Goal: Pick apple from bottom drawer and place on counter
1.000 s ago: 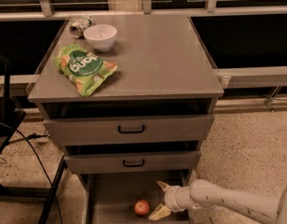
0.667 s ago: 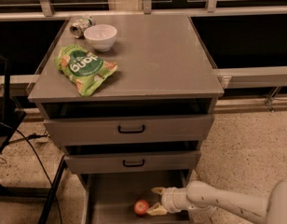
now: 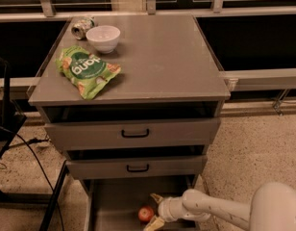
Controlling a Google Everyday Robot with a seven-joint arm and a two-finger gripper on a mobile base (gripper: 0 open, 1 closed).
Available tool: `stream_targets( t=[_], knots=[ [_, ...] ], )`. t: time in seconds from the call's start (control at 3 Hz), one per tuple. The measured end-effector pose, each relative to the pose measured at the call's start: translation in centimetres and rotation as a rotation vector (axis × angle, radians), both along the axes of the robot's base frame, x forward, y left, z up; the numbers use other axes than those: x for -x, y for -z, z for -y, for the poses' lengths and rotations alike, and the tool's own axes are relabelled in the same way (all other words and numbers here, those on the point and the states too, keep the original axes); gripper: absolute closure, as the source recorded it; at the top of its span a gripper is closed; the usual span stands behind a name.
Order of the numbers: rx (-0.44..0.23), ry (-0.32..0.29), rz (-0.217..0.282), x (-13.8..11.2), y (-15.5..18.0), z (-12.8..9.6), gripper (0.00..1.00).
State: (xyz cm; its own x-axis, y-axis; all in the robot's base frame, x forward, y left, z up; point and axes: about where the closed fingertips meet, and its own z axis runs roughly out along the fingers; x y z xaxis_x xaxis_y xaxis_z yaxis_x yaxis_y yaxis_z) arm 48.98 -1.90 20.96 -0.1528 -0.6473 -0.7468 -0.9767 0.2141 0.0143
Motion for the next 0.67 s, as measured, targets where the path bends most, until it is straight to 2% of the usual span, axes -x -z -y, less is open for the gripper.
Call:
stream_targets(
  t=[0.33,0.67],
  knots=[
    [-0.022,-0.012,-0.009,0.0,1.9,-1.3,0.23],
    [-0.033,-0.017,-0.015,0.0,3.0,-1.9,0.34]
  ],
)
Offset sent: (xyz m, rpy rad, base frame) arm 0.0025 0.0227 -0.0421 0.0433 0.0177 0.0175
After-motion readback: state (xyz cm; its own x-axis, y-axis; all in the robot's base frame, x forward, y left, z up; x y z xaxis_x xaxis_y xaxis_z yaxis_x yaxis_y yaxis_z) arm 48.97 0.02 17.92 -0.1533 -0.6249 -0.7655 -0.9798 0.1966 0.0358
